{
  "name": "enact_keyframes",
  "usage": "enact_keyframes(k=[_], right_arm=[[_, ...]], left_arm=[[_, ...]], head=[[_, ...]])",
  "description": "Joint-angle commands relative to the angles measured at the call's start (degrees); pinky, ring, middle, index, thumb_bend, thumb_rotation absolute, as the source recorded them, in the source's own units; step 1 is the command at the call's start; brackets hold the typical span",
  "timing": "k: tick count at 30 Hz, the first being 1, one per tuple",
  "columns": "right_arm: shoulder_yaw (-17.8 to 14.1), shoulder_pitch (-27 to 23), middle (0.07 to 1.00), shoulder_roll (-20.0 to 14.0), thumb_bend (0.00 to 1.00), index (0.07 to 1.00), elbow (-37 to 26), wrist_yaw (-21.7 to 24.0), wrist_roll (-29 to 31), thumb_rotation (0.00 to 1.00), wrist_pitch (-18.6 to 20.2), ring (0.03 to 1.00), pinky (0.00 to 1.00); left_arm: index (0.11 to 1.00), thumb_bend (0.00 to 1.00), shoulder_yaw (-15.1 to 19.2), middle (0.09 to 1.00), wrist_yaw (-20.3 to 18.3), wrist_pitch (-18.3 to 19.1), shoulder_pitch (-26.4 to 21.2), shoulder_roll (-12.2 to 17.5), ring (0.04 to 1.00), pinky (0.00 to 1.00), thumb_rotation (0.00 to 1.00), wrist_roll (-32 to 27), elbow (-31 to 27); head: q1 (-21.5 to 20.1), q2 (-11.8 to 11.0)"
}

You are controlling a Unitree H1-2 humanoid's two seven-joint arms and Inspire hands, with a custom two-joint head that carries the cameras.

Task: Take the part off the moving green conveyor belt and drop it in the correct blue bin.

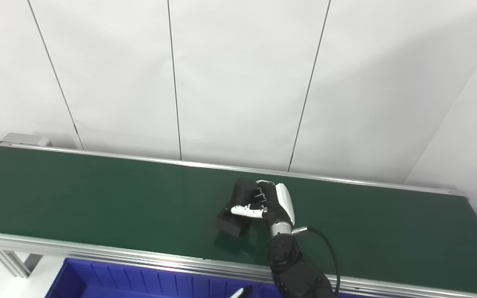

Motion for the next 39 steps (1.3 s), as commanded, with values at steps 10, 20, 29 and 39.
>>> enact_keyframes(k=[10,20,29,39], right_arm=[[-1.87,10.18,0.518,-4.13,0.52,0.474,-28.64,5.35,1.22,0.0,2.31,0.467,0.49],[-4.1,23.7,0.503,-8.72,0.52,0.484,-56.29,13.87,2.2,0.0,11.7,0.465,0.48],[-5.49,34.69,0.487,-13.89,0.52,0.505,-69.08,20.26,4.24,0.0,12.57,0.449,0.43],[-5.34,44.25,0.494,-24.45,0.51,0.523,-82.54,32.0,3.0,0.0,20.49,0.424,0.41]], left_arm=[[1.0,0.95,3.29,1.0,-0.61,-0.68,-0.61,0.7,1.0,1.0,0.41,-7.06,-2.08],[1.0,0.91,4.62,1.0,-1.41,4.97,-0.56,1.62,1.0,0.98,0.38,-6.86,-7.68],[0.992,0.91,3.68,1.0,-0.53,9.32,-0.66,0.51,0.993,0.96,0.36,-4.28,-11.57],[0.999,0.9,3.57,1.0,-0.82,12.36,0.22,0.26,1.0,0.95,0.34,-3.23,-14.62]], head=[[-1.6,5.38],[-1.32,10.18],[0.78,12.39],[0.1,12.26]])
